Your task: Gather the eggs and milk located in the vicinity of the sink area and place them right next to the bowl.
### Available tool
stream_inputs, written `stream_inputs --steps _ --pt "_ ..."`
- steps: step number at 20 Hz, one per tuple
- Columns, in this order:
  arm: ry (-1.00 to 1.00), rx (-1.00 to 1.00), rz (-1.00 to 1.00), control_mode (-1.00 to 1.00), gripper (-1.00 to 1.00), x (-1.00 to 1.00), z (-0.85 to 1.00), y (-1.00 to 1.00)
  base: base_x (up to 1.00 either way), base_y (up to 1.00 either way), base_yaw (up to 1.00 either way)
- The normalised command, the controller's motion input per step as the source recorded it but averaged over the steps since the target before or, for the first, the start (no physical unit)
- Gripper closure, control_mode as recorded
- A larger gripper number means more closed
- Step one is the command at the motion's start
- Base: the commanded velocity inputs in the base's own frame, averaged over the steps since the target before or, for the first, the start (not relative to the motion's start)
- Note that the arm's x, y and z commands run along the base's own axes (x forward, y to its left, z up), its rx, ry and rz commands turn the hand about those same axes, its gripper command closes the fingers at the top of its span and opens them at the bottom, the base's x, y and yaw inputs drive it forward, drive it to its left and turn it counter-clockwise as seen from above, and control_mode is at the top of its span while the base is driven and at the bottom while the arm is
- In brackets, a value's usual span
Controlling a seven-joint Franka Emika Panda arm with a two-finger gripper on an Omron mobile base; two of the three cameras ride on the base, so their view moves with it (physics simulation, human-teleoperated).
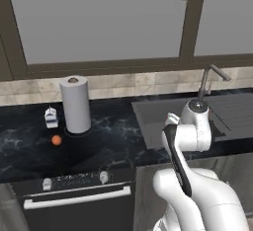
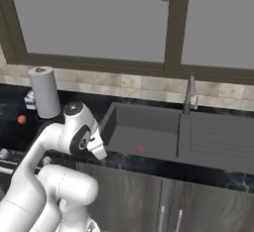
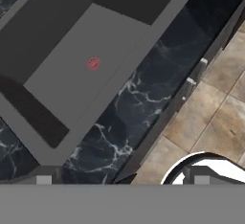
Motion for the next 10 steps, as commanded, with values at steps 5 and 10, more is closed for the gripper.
stream_inputs --steps 5,10 --pt "0.00 0.00 0.00 1.00 -1.00 0.00 0.00 0.00 0.00 0.70 0.03" --pt "0.00 0.00 0.00 1.00 -1.00 0.00 0.00 0.00 0.00 0.69 0.04"
